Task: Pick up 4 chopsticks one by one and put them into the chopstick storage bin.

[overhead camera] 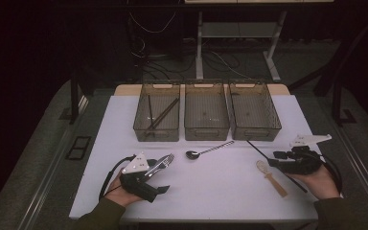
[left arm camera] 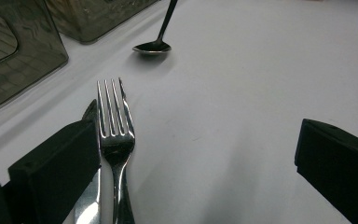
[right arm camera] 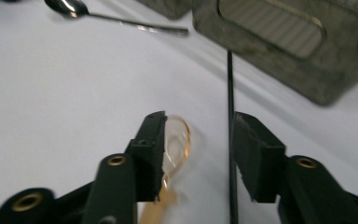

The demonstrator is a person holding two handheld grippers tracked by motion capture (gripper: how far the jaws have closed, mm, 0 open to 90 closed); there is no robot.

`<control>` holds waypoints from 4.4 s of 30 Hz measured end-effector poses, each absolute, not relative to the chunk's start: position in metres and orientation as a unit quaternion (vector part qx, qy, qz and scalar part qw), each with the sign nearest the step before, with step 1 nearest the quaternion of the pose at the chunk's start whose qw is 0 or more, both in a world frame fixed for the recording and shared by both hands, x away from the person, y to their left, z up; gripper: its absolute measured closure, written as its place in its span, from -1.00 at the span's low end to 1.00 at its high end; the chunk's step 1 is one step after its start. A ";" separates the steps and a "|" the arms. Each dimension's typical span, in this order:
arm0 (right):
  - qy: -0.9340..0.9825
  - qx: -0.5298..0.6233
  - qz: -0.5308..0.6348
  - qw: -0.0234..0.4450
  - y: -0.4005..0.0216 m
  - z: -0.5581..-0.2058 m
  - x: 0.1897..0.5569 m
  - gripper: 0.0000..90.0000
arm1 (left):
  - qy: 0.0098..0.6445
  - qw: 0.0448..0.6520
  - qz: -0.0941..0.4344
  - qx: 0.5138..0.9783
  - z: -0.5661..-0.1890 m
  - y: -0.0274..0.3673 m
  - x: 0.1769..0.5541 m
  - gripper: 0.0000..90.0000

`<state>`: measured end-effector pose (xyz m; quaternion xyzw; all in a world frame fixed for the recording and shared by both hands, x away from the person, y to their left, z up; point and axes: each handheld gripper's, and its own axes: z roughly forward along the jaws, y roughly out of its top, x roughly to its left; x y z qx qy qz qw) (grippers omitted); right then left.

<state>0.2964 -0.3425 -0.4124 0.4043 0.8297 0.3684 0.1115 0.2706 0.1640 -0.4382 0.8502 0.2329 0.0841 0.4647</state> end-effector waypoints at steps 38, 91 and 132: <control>0.847 0.422 0.311 0.086 -0.371 -0.441 0.289 0.91 | 0.227 0.461 0.081 0.854 -0.438 0.162 0.269 -1.00; 0.800 0.362 0.469 0.094 -0.360 -0.385 0.286 0.91 | 0.225 0.457 0.080 0.857 -0.439 0.161 0.270 -1.00; 0.801 0.331 0.491 0.086 -0.288 -0.365 0.318 0.91 | 0.227 0.463 0.079 0.853 -0.439 0.160 0.269 -1.00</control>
